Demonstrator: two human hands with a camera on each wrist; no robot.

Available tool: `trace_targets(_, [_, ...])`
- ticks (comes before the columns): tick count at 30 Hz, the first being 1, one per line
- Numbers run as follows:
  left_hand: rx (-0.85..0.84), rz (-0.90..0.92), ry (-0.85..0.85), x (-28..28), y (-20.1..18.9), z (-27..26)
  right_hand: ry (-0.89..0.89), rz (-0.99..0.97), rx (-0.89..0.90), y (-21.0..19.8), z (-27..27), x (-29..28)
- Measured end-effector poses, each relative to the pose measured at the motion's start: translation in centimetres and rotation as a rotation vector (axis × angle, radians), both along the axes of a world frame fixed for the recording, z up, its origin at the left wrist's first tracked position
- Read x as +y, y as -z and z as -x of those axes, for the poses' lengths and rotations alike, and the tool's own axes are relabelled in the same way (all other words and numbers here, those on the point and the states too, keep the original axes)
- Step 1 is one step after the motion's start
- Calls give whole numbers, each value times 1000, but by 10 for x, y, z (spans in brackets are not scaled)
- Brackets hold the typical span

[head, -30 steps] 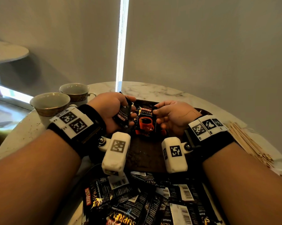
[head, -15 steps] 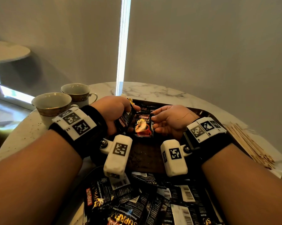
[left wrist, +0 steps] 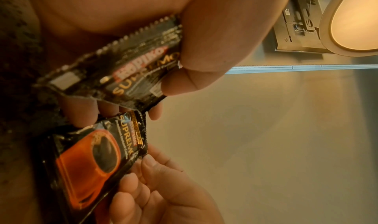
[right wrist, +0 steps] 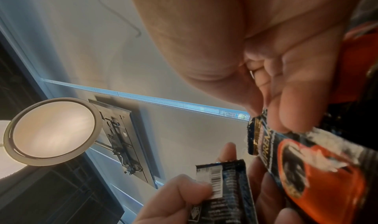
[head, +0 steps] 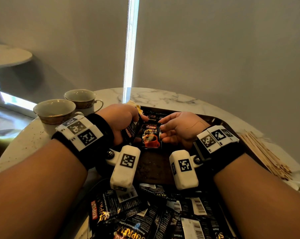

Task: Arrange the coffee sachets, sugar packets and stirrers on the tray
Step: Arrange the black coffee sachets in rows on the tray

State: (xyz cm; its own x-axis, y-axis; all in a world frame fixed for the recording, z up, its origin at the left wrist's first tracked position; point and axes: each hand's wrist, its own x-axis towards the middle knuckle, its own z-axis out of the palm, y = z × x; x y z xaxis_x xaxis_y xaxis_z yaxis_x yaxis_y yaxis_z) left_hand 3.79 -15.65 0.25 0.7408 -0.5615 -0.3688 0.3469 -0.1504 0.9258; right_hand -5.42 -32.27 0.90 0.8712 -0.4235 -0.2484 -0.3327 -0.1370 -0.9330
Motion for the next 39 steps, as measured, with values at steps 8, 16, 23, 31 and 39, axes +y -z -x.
trace_targets(8, [3,-16,-4,-2,2,-3,-1,0,-2,0,0,0])
trace_targets(16, [-18,-17,5,-2,4,-6,-12,9,19,-2,-1,0])
trace_targets(23, [-44,-11,-26,0,2,-4,-8,-12,-10,-4,1,0])
trace_targets(31, [11,269,-46,2,-8,4,-113,66,-256,-17,2,-10])
trace_targets(39, [24,394,-115,-1,-10,11,-358,191,-280,-25,8,-4])
